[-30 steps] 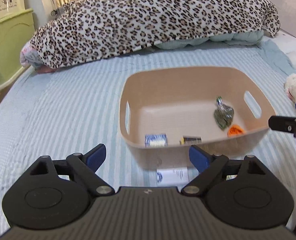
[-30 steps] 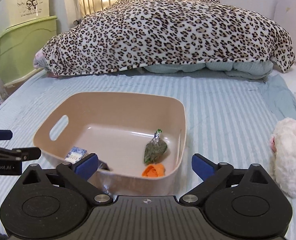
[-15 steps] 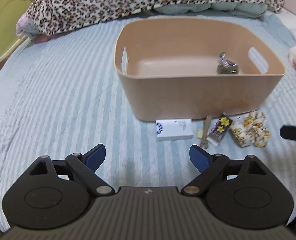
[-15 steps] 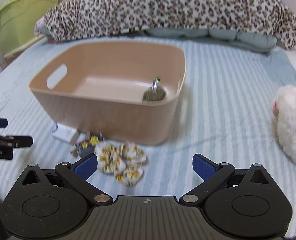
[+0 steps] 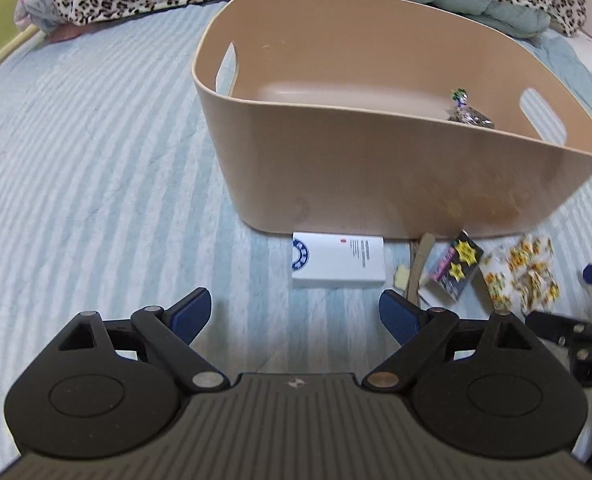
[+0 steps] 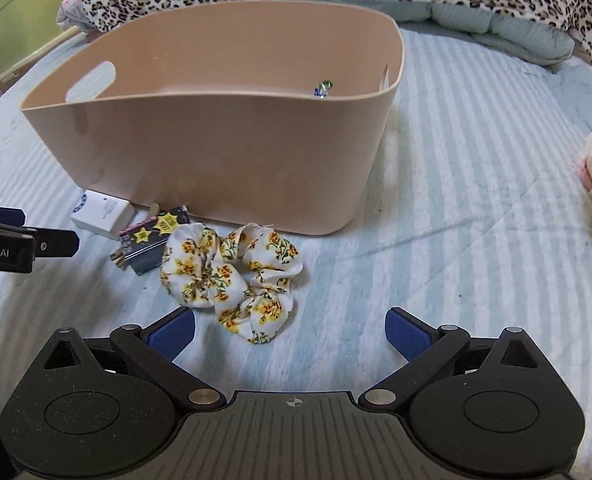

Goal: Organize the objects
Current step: 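Grasp the white card box with the left tool while the right tool grasps the floral scrunchie, then carry both items over the basket and open both tools to drop them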

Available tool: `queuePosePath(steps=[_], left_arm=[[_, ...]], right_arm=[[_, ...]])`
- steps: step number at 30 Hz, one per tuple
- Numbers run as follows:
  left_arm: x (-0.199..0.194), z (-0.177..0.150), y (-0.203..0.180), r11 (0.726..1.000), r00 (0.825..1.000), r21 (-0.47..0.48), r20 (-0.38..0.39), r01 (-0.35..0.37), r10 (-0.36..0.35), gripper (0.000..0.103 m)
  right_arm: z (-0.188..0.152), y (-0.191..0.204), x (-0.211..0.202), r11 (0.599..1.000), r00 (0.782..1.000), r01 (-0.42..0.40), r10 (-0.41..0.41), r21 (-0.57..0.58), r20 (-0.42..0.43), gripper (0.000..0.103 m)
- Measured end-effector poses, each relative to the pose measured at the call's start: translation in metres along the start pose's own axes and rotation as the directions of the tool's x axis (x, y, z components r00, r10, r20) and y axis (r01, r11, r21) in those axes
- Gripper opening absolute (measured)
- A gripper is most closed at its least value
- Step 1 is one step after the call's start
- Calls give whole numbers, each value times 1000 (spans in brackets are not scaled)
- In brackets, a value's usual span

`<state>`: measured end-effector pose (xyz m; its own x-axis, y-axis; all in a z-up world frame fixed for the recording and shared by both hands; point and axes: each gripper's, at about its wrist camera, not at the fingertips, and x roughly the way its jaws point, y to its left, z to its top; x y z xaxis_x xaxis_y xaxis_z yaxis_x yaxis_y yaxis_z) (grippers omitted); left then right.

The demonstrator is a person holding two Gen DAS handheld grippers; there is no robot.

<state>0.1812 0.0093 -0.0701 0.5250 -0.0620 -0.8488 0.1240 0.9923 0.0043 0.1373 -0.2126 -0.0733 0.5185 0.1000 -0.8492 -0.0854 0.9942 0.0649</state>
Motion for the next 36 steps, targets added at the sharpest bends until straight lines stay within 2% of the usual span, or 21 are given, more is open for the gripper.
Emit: queuePosePath(steps=[6,10,12,14,15,16,22,25,28,36], left_arm=[[19,9,0,998,999,-43,6,37,-37,91],[26,11,0,998,999,-49,7,42,-42,91],[27,11,-2,999,999,-26,12,38,-38,85],[28,10,-4,1000,1000,6,-4,25,-25,68],[28,9,-5,1000,1000,13,-3,21,-21,65],[28,9,-5,1000,1000,15,-1,23,-23,60],[20,5,-8,999,999,23,-5,38,-38,60],[9,2,-12,998,999,46,10,38,-38,60],[-4,3,-18,997,999,64,34,40,-43,60],[-52,4,-19,996,990,88,133,29,-41,60]], right_arm=[[4,3,14,1000,1000,-5,5,3,5,102],[9,6,22,1000,1000,-10,10,4,12,92],[10,7,22,1000,1000,-13,13,8,24,81],[11,6,23,1000,999,-15,14,3,30,63],[11,7,23,1000,999,-17,17,2,31,60],[11,7,23,1000,999,-18,18,2,34,52],[8,5,16,1000,999,-31,31,6,41,19],[6,2,10,999,999,-36,35,21,41,15],[4,-2,-2,999,998,-41,39,26,53,14],[9,-11,-56,997,983,-68,64,18,171,14]])
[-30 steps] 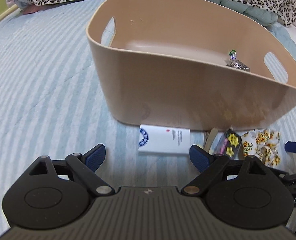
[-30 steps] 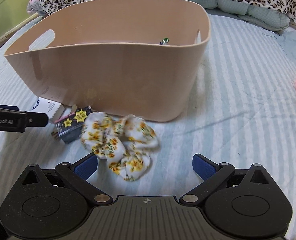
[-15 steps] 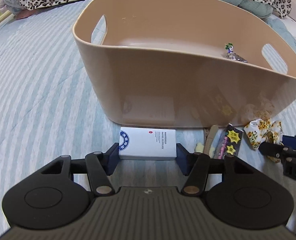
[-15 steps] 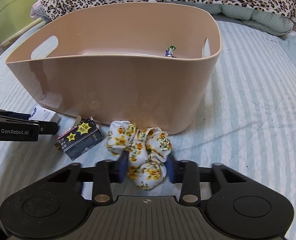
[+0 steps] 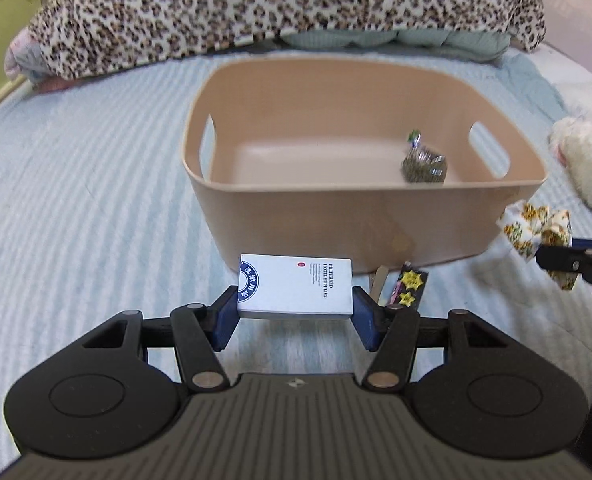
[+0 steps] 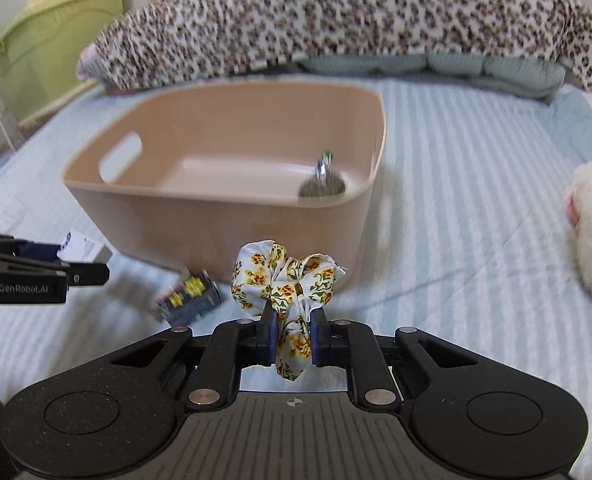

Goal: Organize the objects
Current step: 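Carry both items over the basket and open both tools to drop them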

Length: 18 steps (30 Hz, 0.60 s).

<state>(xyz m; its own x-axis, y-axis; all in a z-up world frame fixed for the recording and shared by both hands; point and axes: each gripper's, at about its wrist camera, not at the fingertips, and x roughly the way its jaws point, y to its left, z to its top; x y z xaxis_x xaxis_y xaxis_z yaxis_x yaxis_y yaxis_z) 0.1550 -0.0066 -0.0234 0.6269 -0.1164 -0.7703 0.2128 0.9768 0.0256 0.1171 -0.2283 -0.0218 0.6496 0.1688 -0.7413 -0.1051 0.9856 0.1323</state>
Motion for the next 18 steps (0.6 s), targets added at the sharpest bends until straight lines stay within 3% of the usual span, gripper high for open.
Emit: queuePosePath(steps=[10,18], left_arm=[[-49,38,0,1000,987,14,158,-10,7,60],[-44,72,-5,999,979,20,202,-26,21,60]], right_arm=[[41,6,-50,999,983,-31,35,-21,180,14],[77,11,-50,1000,967,-17,23,-25,252,14]])
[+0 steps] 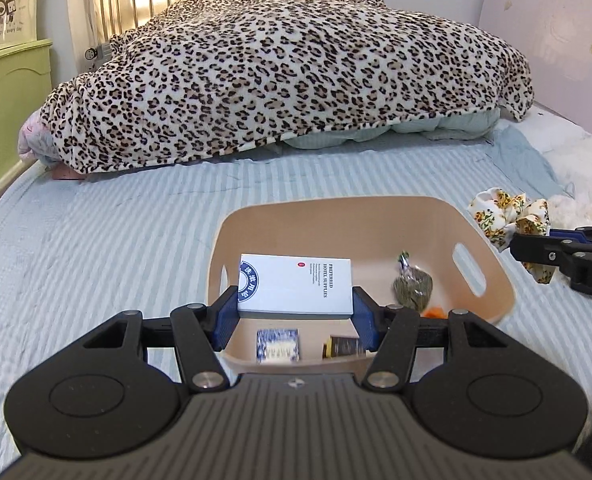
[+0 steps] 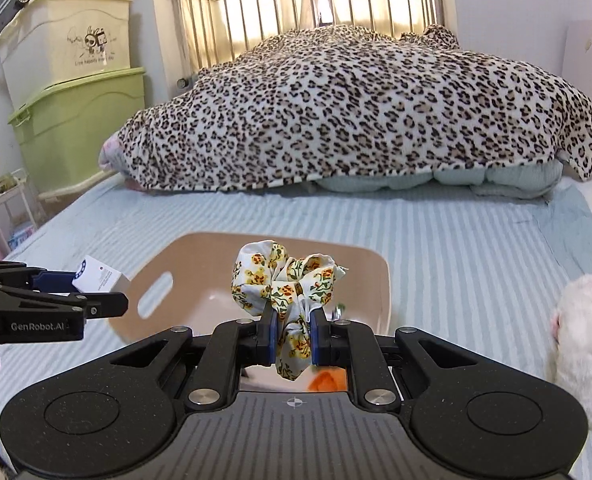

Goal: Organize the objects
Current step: 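Carry both items over the basket and open both tools to drop them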

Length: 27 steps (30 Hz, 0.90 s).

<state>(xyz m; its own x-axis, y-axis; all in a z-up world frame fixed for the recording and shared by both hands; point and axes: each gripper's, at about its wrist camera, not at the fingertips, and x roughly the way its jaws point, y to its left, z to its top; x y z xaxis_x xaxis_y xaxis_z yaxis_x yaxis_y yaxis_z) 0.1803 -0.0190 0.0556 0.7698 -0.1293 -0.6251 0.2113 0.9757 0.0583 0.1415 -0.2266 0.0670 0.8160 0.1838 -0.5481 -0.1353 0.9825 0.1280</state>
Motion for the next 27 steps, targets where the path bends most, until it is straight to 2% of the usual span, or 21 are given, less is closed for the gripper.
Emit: queuePosePath(steps=[5,12,17,21,22,24,27], left_arm=[[32,8,-2,1000,999,2,-32,-21,21,60],[82,0,-4,1000,990,-8,-136,-23,22,60],[106,-12,-3,999,980,0,-195,-44,43,60],[112,-19,0,999,974,-4,-224,-33,31,60],[111,-20,-2,999,975,6,-221,-31,32,60],[105,-21,-3,1000,976,13,-216,-23,25,61],[92,-18,-4,1000,981,9,-195,-15,17,68]], right_arm=[[10,-4,27,999,999,25,-24,27,-28,14],[7,-12,66,998,995,51,-47,46,-88,14],[-6,-11,95,997,984,73,-73,-7,-161,14],[-13,-8,108,996,976,81,-86,-30,-202,16],[-15,-8,109,996,974,84,-90,-34,-209,20],[-18,-7,111,995,972,92,-98,-38,-215,37],[-19,-7,107,994,972,101,-106,-35,-210,41]])
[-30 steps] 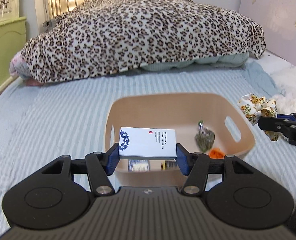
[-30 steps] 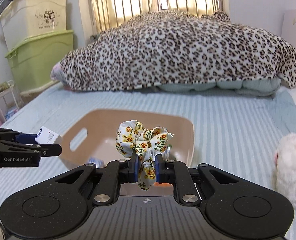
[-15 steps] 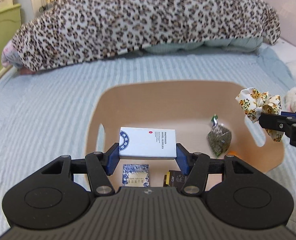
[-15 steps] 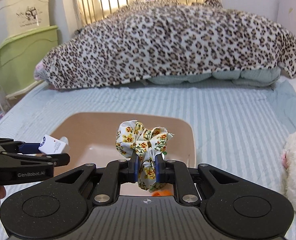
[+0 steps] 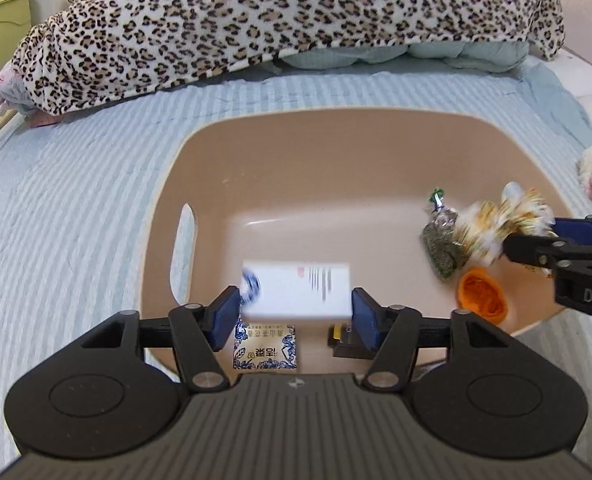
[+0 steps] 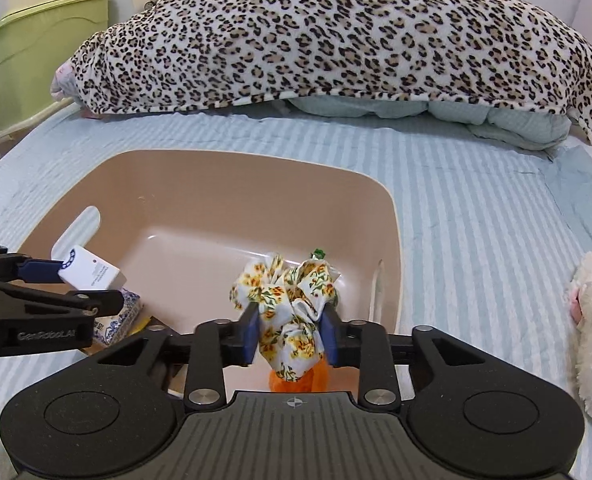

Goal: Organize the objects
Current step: 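Carry both items over the basket and open both tools to drop them, then grasp the wooden clip with the left tool while the right tool grasps the star snack packet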

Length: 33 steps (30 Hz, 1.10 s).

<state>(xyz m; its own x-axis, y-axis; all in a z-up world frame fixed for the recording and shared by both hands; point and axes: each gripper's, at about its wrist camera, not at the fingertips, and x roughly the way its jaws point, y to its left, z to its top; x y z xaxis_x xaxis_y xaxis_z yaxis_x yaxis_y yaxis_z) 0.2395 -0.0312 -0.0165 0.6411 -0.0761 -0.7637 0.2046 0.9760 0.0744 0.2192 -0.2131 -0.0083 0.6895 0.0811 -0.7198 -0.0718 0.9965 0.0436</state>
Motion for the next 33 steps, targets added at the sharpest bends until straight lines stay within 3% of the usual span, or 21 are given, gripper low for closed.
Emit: queuePosePath(steps=[1,5,14,22,28,33], left_arm=[[-5,1,0,1000,1000,0,11,-3,3,74],[-30,1,1,1000,999,14,37,-3,3,75],[-75,-22,9,1000,997,3,71,-17,17,84],[-69,-56,17,999,999,9,-2,-50,50,84],[-51,-78,23,998,995,2,-65,-70,70,84],[-32,-84,35,995,992,-61,-102,-77,70,84]], right_arm=[[0,0,-3,1000,1000,-4,4,6,2,45],[0,-2,-23,999,999,-14,13,29,31,71],[-10,-3,-71,999,996,-33,29,40,85,88],[-40,7,-78,999,998,-50,49,20,42,93],[-63,19,-52,998,998,-55,55,-3,-35,93],[-79,25,-28,998,993,-61,63,26,-104,93]])
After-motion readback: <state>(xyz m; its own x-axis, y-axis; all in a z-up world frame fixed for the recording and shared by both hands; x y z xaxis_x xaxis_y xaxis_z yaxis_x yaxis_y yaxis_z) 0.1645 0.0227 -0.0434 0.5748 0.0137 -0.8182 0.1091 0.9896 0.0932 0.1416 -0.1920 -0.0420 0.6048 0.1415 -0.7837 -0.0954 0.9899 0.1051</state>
